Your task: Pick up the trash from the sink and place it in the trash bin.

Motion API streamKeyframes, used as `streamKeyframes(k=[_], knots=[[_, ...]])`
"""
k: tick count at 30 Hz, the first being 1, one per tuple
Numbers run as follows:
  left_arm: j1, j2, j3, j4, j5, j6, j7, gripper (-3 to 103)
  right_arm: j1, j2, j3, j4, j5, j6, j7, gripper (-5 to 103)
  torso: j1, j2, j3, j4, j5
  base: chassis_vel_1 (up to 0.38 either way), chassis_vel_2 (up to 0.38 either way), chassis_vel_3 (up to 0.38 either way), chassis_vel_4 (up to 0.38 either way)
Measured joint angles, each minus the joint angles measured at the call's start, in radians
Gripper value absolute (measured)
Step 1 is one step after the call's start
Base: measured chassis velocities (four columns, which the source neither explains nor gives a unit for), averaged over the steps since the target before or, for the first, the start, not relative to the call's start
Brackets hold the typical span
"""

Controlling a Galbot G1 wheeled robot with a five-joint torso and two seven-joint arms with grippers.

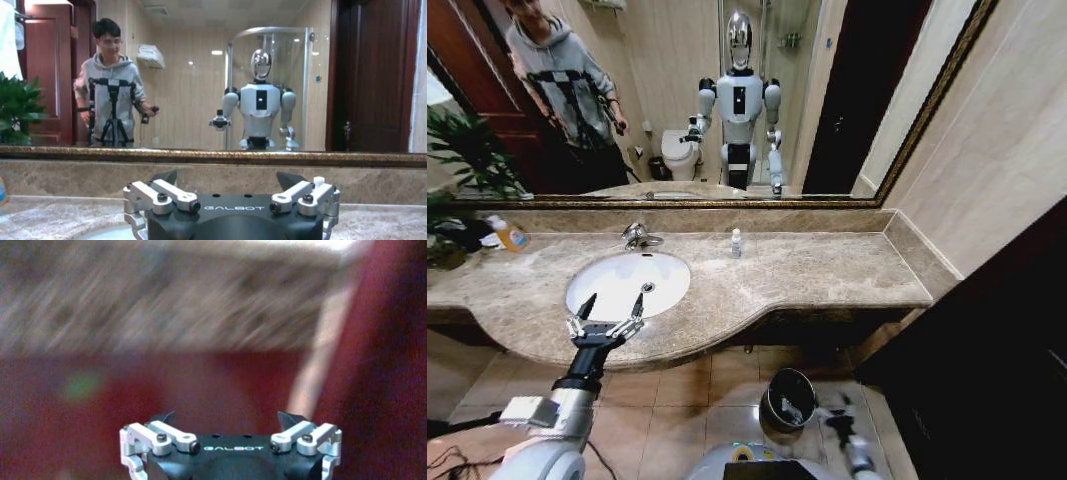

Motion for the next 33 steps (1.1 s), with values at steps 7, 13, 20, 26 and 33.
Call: streamKeyframes(k=[7, 13, 20, 26, 33], knots=[[0.000, 0.000, 0.000, 0.000, 0.000, 0.000, 0.000, 100, -0.141, 0.003, 0.141, 0.344, 0.176, 0.037, -0.001, 100, 0.000, 0.000, 0.000, -0.0001, -0.0009, 0.000, 0.000, 0.000, 0.000], [0.000, 0.000, 0.000, 0.000, 0.000, 0.000, 0.000, 100, -0.055, -0.008, 0.140, 0.539, 0.210, -0.060, -0.142, 100, 0.000, 0.000, 0.000, 0.0000, -0.0007, 0.000, 0.000, 0.000, 0.000], [0.000, 0.000, 0.000, 0.000, 0.000, 0.000, 0.000, 100, 0.162, -0.104, -0.064, 0.587, 0.143, -0.247, -0.247, 100, 0.000, 0.000, 0.000, 0.0002, -0.0007, 0.000, 0.000, 0.000, 0.000], [0.000, 0.000, 0.000, 0.000, 0.000, 0.000, 0.000, 100, 0.353, -0.201, -0.275, 0.480, 0.038, -0.317, -0.238, 100, 0.000, 0.000, 0.000, 0.0001, -0.0008, 0.000, 0.000, 0.000, 0.000], [0.000, 0.000, 0.000, 0.000, 0.000, 0.000, 0.000, 100, 0.589, -0.275, -0.498, 0.318, 0.006, -0.353, -0.195, 100, 0.000, 0.000, 0.000, 0.0003, -0.0009, 0.000, 0.000, 0.000, 0.000]])
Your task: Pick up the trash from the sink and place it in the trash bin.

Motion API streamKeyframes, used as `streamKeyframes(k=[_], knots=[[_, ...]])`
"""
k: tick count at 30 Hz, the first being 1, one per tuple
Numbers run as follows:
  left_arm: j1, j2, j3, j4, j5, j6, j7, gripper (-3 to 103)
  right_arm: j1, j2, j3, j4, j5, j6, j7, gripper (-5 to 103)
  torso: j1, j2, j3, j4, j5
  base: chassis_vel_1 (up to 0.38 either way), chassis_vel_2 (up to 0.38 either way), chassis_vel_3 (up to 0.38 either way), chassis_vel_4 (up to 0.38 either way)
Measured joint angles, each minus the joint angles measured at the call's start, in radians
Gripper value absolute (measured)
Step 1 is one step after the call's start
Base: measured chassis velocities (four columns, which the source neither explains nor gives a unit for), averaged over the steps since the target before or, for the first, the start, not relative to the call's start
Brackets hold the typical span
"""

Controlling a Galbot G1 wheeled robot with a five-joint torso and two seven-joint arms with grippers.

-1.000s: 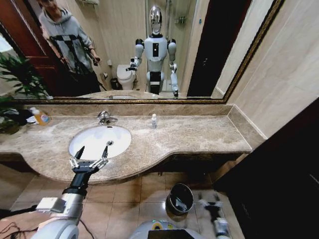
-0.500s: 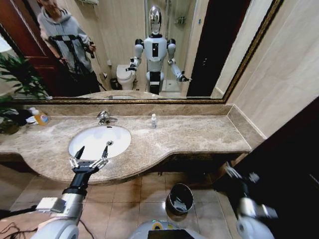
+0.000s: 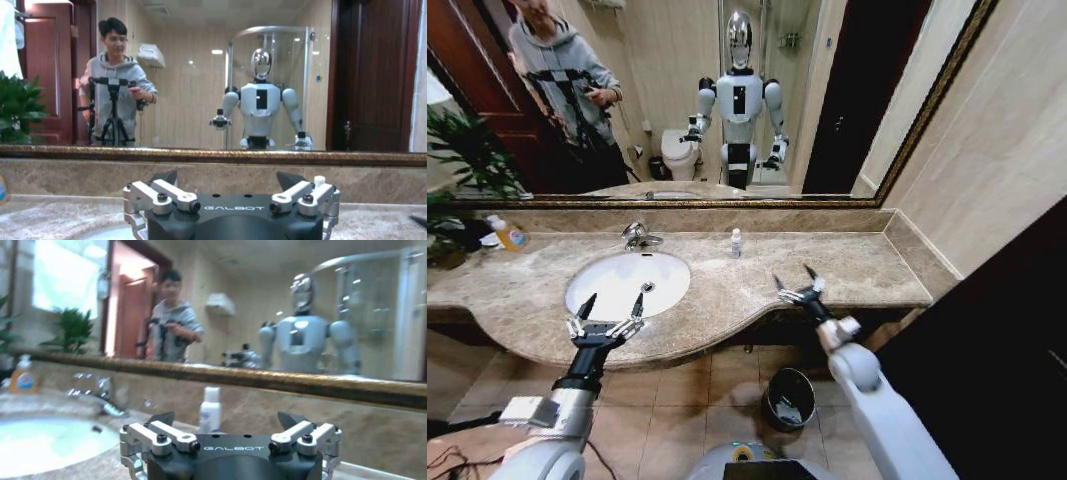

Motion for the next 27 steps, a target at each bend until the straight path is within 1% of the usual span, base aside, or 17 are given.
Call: streamKeyframes(k=[1, 2, 4, 5, 6, 8, 9, 10, 12, 14, 15, 17, 20, 23, 27], knots=[[0.000, 0.000, 0.000, 0.000, 0.000, 0.000, 0.000, 100, 0.040, -0.014, -0.047, -0.025, 0.001, -0.009, 0.011, 100, 0.000, 0.000, 0.000, -0.0002, -0.0001, 0.000, 0.000, 0.000, 0.000], [0.000, 0.000, 0.000, 0.000, 0.000, 0.000, 0.000, 100, 0.040, -0.014, -0.047, -0.025, 0.001, -0.009, 0.011, 100, 0.000, 0.000, 0.000, -0.0002, -0.0001, 0.000, 0.000, 0.000, 0.000], [0.000, 0.000, 0.000, 0.000, 0.000, 0.000, 0.000, 100, 0.093, -0.027, -0.103, -0.059, 0.005, -0.026, 0.024, 100, 0.000, 0.000, 0.000, -0.0002, 0.0000, 0.000, 0.000, 0.000, 0.000], [0.000, 0.000, 0.000, 0.000, 0.000, 0.000, 0.000, 100, 0.093, -0.027, -0.103, -0.059, 0.005, -0.026, 0.024, 100, 0.000, 0.000, 0.000, -0.0002, 0.0000, 0.000, 0.000, 0.000, 0.000], [0.000, 0.000, 0.000, 0.000, 0.000, 0.000, 0.000, 100, 0.133, -0.028, -0.140, -0.094, 0.001, -0.029, 0.031, 100, 0.000, 0.000, 0.000, -0.0003, 0.0001, 0.000, 0.000, 0.000, 0.000], [0.000, 0.000, 0.000, 0.000, 0.000, 0.000, 0.000, 100, 0.194, -0.022, -0.164, -0.164, -0.025, -0.027, 0.029, 100, 0.000, 0.000, 0.000, -0.0002, 0.0002, 0.000, 0.000, 0.000, 0.000], [0.000, 0.000, 0.000, 0.000, 0.000, 0.000, 0.000, 100, 0.231, -0.020, -0.178, -0.197, -0.025, -0.033, 0.029, 100, 0.000, 0.000, 0.000, -0.0002, 0.0000, 0.000, 0.000, 0.000, 0.000], [0.000, 0.000, 0.000, 0.000, 0.000, 0.000, 0.000, 100, 0.231, -0.020, -0.178, -0.197, -0.025, -0.033, 0.029, 100, 0.000, 0.000, 0.000, -0.0002, 0.0000, 0.000, 0.000, 0.000, 0.000], [0.000, 0.000, 0.000, 0.000, 0.000, 0.000, 0.000, 100, 0.287, -0.018, -0.216, -0.240, 0.003, -0.060, 0.037, 100, 0.000, 0.000, 0.000, -0.0003, 0.0001, 0.000, 0.000, 0.000, 0.000], [0.000, 0.000, 0.000, 0.000, 0.000, 0.000, 0.000, 100, 0.362, -0.007, -0.272, -0.296, 0.023, -0.082, 0.045, 100, 0.000, 0.000, 0.000, -0.0002, 0.0000, 0.000, 0.000, 0.000, 0.000], [0.000, 0.000, 0.000, 0.000, 0.000, 0.000, 0.000, 100, 0.362, -0.007, -0.272, -0.296, 0.023, -0.082, 0.045, 100, 0.000, 0.000, 0.000, -0.0002, 0.0000, 0.000, 0.000, 0.000, 0.000], [0.000, 0.000, 0.000, 0.000, 0.000, 0.000, 0.000, 100, 0.432, 0.016, -0.333, -0.357, 0.048, -0.102, 0.050, 100, 0.000, 0.000, 0.000, -0.0001, 0.0001, 0.000, 0.000, 0.000, 0.000], [0.000, 0.000, 0.000, 0.000, 0.000, 0.000, 0.000, 100, 0.467, 0.034, -0.373, -0.386, 0.076, -0.122, 0.064, 100, 0.000, 0.000, 0.000, -0.0001, -0.0001, 0.000, 0.000, 0.000, 0.000], [0.000, 0.000, 0.000, 0.000, 0.000, 0.000, 0.000, 100, 0.517, 0.061, -0.411, -0.446, 0.085, -0.105, 0.049, 100, 0.000, 0.000, 0.000, -0.0001, -0.0001, 0.000, 0.000, 0.000, 0.000], [0.000, 0.000, 0.000, 0.000, 0.000, 0.000, 0.000, 100, 0.560, 0.082, -0.428, -0.494, 0.101, -0.099, 0.042, 100, 0.000, 0.000, 0.000, -0.0002, 0.0000, 0.000, 0.000, 0.000, 0.000]])
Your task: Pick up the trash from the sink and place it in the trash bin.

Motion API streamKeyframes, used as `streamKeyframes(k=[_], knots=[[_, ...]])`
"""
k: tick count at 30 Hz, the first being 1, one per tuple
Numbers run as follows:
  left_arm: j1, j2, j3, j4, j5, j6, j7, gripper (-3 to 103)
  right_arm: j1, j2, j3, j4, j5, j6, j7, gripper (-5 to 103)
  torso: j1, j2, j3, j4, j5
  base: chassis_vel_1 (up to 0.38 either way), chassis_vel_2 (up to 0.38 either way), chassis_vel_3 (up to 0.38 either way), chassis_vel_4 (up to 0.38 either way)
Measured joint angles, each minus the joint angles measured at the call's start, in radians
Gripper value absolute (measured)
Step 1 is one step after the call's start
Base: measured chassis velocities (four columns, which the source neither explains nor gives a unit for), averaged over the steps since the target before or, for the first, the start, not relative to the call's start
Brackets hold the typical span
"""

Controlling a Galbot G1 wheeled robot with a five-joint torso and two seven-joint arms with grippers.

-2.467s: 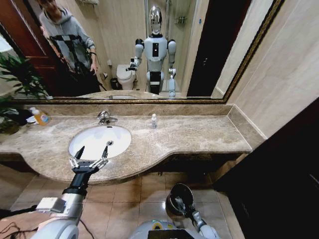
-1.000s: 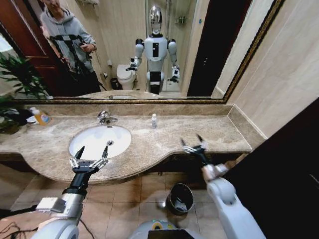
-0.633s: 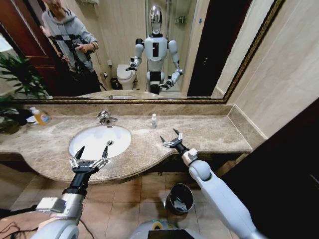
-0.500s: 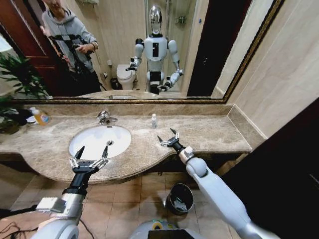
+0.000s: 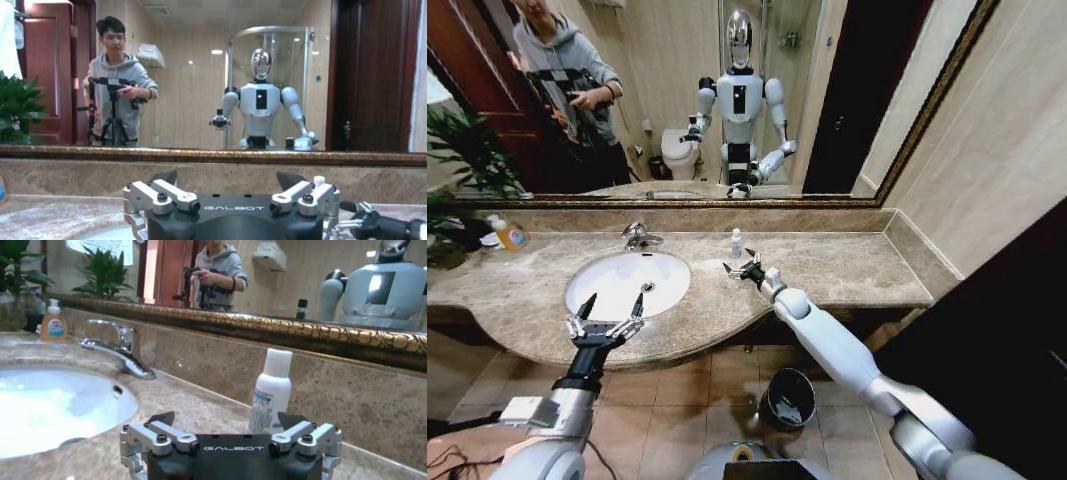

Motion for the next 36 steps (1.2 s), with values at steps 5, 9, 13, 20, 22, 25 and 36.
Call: streamKeyframes(k=[5, 9, 13, 20, 22, 25, 36], knots=[[0.000, 0.000, 0.000, 0.000, 0.000, 0.000, 0.000, 100, 0.037, 0.024, -0.008, -0.043, 0.005, 0.003, 0.003, 100, 0.000, 0.000, 0.000, -0.0001, 0.0000, 0.000, 0.000, 0.000, 0.000], [0.000, 0.000, 0.000, 0.000, 0.000, 0.000, 0.000, 100, 0.072, 0.063, -0.005, -0.097, 0.002, 0.008, 0.018, 100, 0.000, 0.000, 0.000, 0.0001, -0.0001, 0.000, 0.000, 0.000, 0.000], [0.000, 0.000, 0.000, 0.000, 0.000, 0.000, 0.000, 100, 0.084, 0.086, 0.017, -0.134, -0.010, 0.012, 0.033, 100, 0.000, 0.000, 0.000, 0.0001, -0.0001, 0.000, 0.000, 0.000, 0.000], [0.000, 0.000, 0.000, 0.000, 0.000, 0.000, 0.000, 100, 0.090, 0.092, 0.090, -0.205, -0.055, 0.037, 0.047, 87, 0.000, 0.000, 0.000, -0.0002, 0.0003, 0.000, 0.000, 0.000, 0.000], [0.000, 0.000, 0.000, 0.000, 0.000, 0.000, 0.000, 100, 0.090, 0.093, 0.092, -0.209, -0.051, 0.036, 0.050, 82, 0.000, 0.000, 0.000, -0.0003, 0.0003, 0.000, 0.000, 0.000, 0.000], [0.000, 0.000, 0.000, 0.000, 0.000, 0.000, 0.000, 100, 0.090, 0.098, 0.094, -0.212, -0.045, 0.034, 0.051, 71, 0.000, 0.000, 0.000, -0.0001, 0.0003, 0.000, 0.000, 0.000, 0.000], [0.000, 0.000, 0.000, 0.000, 0.000, 0.000, 0.000, 100, 0.077, 0.118, 0.084, -0.180, -0.043, 0.032, 0.051, 29, 0.000, 0.000, 0.000, 0.0000, 0.0002, 0.000, 0.000, 0.000, 0.000]])
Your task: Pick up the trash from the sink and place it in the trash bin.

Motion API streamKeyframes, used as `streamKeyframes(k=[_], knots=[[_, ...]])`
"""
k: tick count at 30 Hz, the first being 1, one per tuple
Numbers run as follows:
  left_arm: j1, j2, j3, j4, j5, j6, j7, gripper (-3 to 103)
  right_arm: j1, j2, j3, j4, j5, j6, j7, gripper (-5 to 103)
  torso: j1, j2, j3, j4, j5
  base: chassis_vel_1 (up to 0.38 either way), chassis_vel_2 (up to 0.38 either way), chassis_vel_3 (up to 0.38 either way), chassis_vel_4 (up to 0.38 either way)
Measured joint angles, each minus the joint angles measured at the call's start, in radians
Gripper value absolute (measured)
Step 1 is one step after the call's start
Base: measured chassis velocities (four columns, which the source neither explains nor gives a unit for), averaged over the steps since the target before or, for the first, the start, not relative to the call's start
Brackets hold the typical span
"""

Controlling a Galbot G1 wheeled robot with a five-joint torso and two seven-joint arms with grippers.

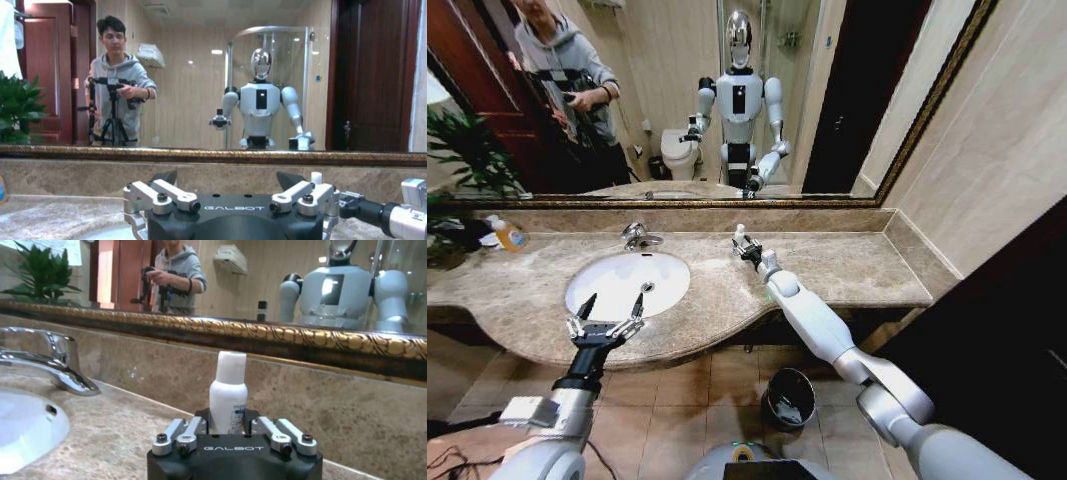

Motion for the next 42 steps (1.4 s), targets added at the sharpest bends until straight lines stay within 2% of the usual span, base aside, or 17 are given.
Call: streamKeyframes(k=[3, 8, 14, 17, 18, 21, 22, 25, 26, 28, 30, 31, 35, 40, 42], knots=[[0.000, 0.000, 0.000, 0.000, 0.000, 0.000, 0.000, 100, -0.009, -0.007, -0.003, 0.020, 0.002, -0.004, 0.002, 26, 0.000, 0.000, 0.000, 0.0000, 0.0000, 0.000, 0.000, 0.000, 0.000], [0.000, 0.000, 0.000, 0.000, 0.000, 0.000, 0.000, 100, -0.030, -0.029, -0.004, 0.058, 0.009, -0.009, 0.007, 14, 0.000, 0.000, 0.000, 0.0000, 0.0000, 0.000, 0.000, 0.000, 0.000], [0.000, 0.000, 0.000, 0.000, 0.000, 0.000, 0.000, 100, -0.062, -0.083, 0.034, 0.131, 0.024, -0.010, 0.010, 13, 0.000, 0.000, 0.000, 0.0001, 0.0001, 0.000, 0.000, 0.000, 0.000], [0.000, 0.000, 0.000, 0.000, 0.000, 0.000, 0.000, 100, -0.126, -0.157, 0.128, 0.243, 0.024, -0.006, 0.010, 13, 0.000, 0.000, 0.000, 0.0002, 0.0003, 0.000, 0.000, 0.000, 0.000], [0.000, 0.000, 0.000, 0.000, 0.000, 0.000, 0.000, 100, -0.126, -0.157, 0.128, 0.243, 0.024, -0.006, 0.010, 13, 0.000, 0.000, 0.000, 0.0002, 0.0003, 0.000, 0.000, 0.000, 0.000], [0.000, 0.000, 0.000, 0.000, 0.000, 0.000, 0.000, 100, -0.243, -0.264, 0.261, 0.419, 0.058, -0.017, 0.012, 13, 0.000, 0.000, 0.000, 0.0000, 0.0001, 0.000, 0.000, 0.000, 0.000], [0.000, 0.000, 0.000, 0.000, 0.000, 0.000, 0.000, 100, -0.243, -0.264, 0.261, 0.419, 0.058, -0.017, 0.012, 13, 0.000, 0.000, 0.000, 0.0000, 0.0001, 0.000, 0.000, 0.000, 0.000], [0.000, 0.000, 0.000, 0.000, 0.000, 0.000, 0.001, 100, -0.419, -0.362, 0.394, 0.588, 0.120, -0.021, 0.033, 13, 0.000, 0.000, 0.000, -0.0005, 0.0006, 0.000, 0.000, 0.000, 0.000], [0.000, 0.000, 0.000, 0.000, 0.000, 0.000, 0.001, 100, -0.419, -0.362, 0.394, 0.588, 0.120, -0.021, 0.033, 13, 0.000, 0.000, 0.000, -0.0005, 0.0006, 0.000, 0.000, 0.000, 0.000], [0.000, 0.000, 0.000, 0.000, 0.000, 0.000, 0.000, 100, -0.555, -0.389, 0.499, 0.681, 0.139, -0.016, 0.034, 13, 0.000, 0.000, 0.000, -0.0005, 0.0004, 0.000, 0.000, 0.000, 0.000], [0.000, 0.000, 0.000, 0.000, 0.000, 0.000, 0.000, 100, -0.659, -0.383, 0.569, 0.739, 0.140, 0.004, 0.033, 13, 0.000, 0.000, 0.000, -0.0003, 0.0004, 0.000, 0.000, 0.000, 0.000], [0.000, 0.000, 0.000, 0.000, 0.000, 0.000, 0.000, 100, -0.659, -0.383, 0.569, 0.739, 0.140, 0.004, 0.033, 13, 0.000, 0.000, 0.000, -0.0003, 0.0004, 0.000, 0.000, 0.000, 0.000], [0.000, 0.000, 0.000, 0.000, 0.000, 0.000, 0.000, 100, -0.918, -0.311, 0.684, 0.834, 0.088, 0.063, 0.034, 13, 0.000, 0.000, 0.000, -0.0002, 0.0004, 0.000, 0.000, 0.000, 0.000], [0.000, 0.000, 0.000, 0.000, 0.000, 0.000, 0.000, 100, -1.039, -0.256, 0.711, 0.859, 0.041, 0.102, 0.041, 13, 0.000, 0.000, 0.000, -0.0001, 0.0002, 0.000, 0.000, 0.000, 0.000], [0.000, 0.000, 0.000, 0.000, 0.000, 0.000, 0.000, 100, -1.084, -0.221, 0.717, 0.839, -0.010, 0.139, 0.041, 13, 0.000, 0.000, 0.000, -0.0001, 0.0000, 0.000, 0.000, 0.000, 0.000]])
